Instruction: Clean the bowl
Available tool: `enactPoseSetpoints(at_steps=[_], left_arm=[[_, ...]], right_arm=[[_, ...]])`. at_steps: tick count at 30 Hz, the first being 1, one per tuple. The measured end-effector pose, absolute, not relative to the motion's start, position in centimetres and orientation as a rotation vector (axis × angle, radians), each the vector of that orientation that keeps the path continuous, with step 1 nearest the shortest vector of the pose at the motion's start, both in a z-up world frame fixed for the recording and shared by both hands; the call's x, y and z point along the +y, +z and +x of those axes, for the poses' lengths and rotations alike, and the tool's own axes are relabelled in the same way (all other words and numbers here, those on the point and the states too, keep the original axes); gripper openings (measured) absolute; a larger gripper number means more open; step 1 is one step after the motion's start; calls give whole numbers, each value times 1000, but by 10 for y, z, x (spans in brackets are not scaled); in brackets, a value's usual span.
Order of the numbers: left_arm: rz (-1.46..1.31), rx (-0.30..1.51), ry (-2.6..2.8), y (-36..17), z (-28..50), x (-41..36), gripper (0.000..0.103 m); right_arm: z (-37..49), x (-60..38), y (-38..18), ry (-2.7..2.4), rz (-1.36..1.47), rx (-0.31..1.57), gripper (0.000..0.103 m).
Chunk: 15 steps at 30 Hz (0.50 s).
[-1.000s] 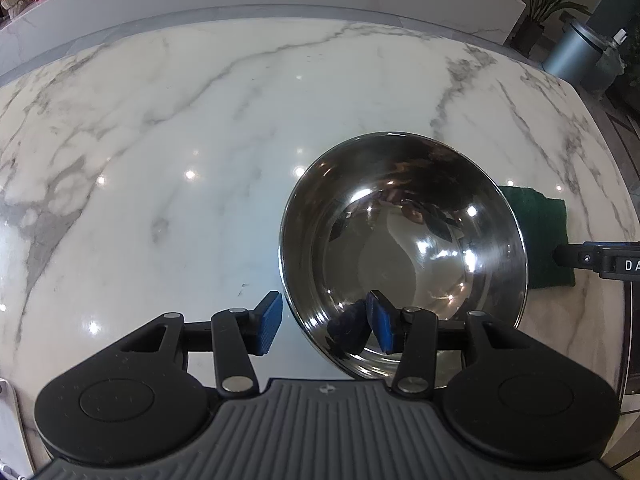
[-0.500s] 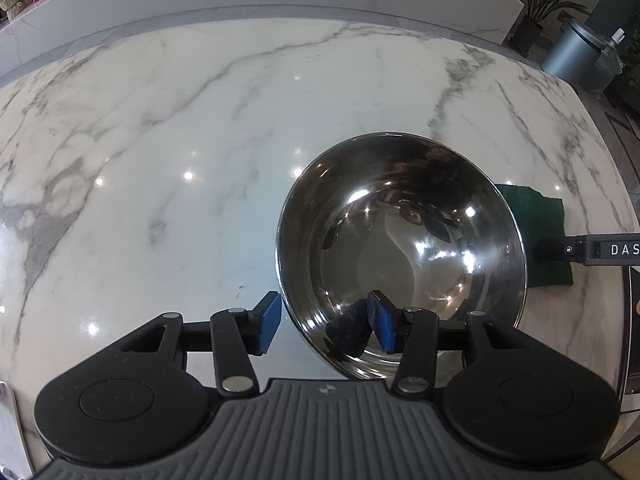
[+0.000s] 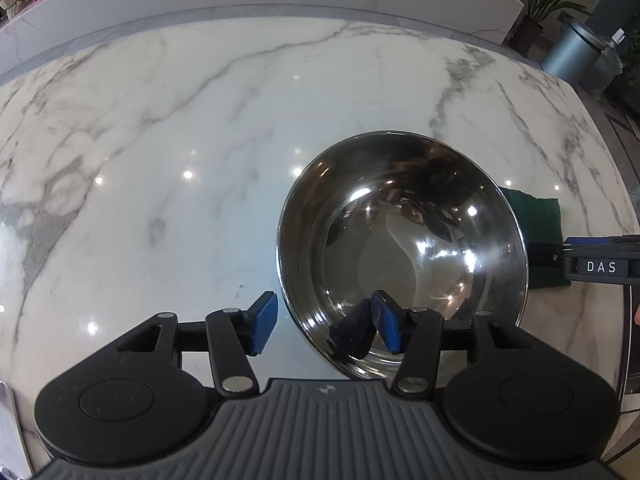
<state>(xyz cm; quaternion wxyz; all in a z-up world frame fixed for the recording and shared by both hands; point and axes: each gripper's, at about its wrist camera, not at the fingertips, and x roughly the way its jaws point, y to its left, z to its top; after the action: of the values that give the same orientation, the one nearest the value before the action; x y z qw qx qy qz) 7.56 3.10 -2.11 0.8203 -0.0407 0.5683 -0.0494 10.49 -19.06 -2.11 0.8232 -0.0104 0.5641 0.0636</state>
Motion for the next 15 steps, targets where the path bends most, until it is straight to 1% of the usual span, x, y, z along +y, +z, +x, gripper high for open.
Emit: enactPoseSetpoints(at_steps=[5, 6, 7, 9, 10, 12, 15], left_arm=[[-117, 1211, -110, -23, 76, 34, 50], [-123, 1211, -111, -23, 75, 35, 50], [-130, 1211, -113, -23, 75, 36, 50], [-134, 1211, -114, -23, 75, 35, 48], [-135, 1210, -115, -23, 75, 35, 48], [-132, 1207, -117, -23, 75, 34, 47], [-135, 1207, -118, -23, 74, 35, 47]], right_arm=[[103, -191, -21, 136, -37, 1188, 52], [102, -191, -20, 135, -38, 1185, 48], [102, -192, -20, 134, -37, 1183, 30], [102, -194, -19, 132, -33, 1179, 25], [101, -194, -18, 133, -34, 1178, 20], [101, -196, -18, 133, -33, 1176, 18], [101, -197, -17, 138, -24, 1178, 17]])
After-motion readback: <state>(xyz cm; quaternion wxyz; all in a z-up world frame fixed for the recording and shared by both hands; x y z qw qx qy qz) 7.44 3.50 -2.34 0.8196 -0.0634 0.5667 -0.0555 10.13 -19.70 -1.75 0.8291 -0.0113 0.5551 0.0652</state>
